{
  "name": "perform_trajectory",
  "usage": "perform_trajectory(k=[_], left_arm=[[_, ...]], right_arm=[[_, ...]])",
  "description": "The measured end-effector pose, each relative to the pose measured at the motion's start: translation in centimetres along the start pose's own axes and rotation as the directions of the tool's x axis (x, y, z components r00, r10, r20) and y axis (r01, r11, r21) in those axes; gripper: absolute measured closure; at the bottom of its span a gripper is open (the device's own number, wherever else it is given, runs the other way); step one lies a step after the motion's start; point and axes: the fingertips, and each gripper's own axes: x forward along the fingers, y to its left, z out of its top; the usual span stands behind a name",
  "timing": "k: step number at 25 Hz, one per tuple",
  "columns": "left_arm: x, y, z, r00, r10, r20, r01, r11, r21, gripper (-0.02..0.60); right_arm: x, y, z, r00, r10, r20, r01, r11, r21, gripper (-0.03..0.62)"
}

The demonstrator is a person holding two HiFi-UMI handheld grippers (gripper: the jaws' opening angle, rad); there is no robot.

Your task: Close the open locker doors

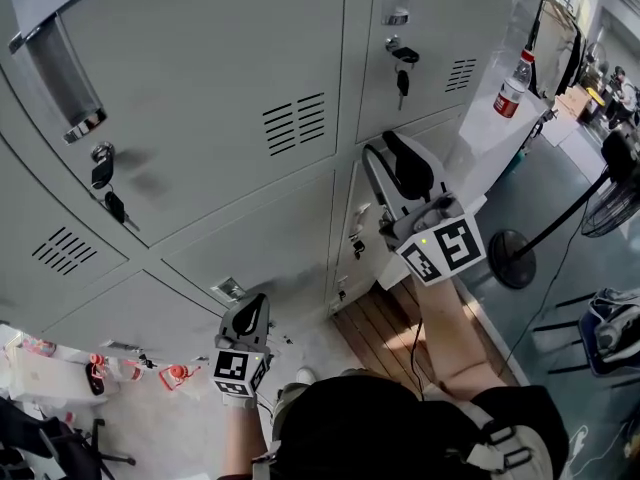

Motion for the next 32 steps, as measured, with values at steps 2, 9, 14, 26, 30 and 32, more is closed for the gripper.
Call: perform_trajectory(k=[2,9,14,26,30,32], left_arm=[[0.3,-0.5,-0.1,1.0,-0.016,-0.007,0.015,1.0,-0.006,0.574],[2.0,-2.8,-0.2,0.995,-0.095,-0.016,0.095,0.995,-0.005,0.574],[4.4,-5.6,0.2,0.985,-0.173,-0.023,0.173,0.985,0.008,0.574],[8.4,-12.4,0.7,0.914,-0.404,-0.026,0.405,0.914,0.037,0.574],[10.3,-15.8,0.7,0.871,-0.49,-0.03,0.491,0.87,0.045,0.574],[11.3,-17.5,0.7,0.847,-0.53,-0.034,0.531,0.846,0.048,0.574]], right_arm=[[-0.8,-0.3,-0.1,1.0,-0.011,-0.009,0.011,1.0,0.007,0.464],[-4.4,-1.4,-0.7,0.997,-0.066,-0.05,0.067,0.998,0.015,0.464],[-8.0,-3.0,-1.2,0.989,-0.121,-0.09,0.122,0.993,0.003,0.47],[-18.6,-4.7,-3.1,0.923,-0.31,-0.227,0.31,0.95,-0.034,0.474],[-23.2,-5.3,-3.9,0.882,-0.384,-0.272,0.388,0.921,-0.039,0.474],[-25.3,-5.5,-4.2,0.86,-0.416,-0.294,0.422,0.905,-0.046,0.474]])
